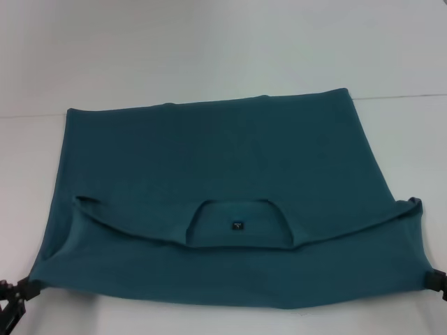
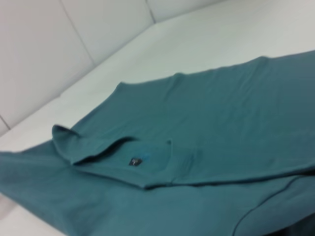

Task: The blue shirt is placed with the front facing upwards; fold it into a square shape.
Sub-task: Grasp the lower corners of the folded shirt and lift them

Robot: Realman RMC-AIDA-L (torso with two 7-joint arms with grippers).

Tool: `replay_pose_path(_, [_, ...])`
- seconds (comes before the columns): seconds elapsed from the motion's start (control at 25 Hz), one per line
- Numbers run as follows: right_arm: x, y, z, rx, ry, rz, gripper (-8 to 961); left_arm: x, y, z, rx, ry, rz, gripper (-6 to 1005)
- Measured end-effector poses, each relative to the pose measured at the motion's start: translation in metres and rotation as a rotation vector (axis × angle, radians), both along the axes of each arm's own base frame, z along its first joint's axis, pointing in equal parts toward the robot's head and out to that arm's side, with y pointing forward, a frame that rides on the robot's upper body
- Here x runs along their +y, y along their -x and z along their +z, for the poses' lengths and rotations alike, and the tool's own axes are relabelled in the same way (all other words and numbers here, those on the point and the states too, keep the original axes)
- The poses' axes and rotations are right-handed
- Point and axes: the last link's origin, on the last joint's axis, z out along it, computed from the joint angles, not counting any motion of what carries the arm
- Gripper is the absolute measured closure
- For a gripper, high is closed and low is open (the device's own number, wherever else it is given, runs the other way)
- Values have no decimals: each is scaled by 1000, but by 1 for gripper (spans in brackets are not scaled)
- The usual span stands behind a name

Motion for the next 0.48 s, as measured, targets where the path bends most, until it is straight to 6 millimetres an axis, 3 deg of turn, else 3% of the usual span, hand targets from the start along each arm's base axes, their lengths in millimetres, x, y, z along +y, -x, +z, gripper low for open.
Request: replay_pose_path(0.48, [-15, -2, -8, 37, -8, 0, 903, -35, 9, -4, -12, -11, 19, 987])
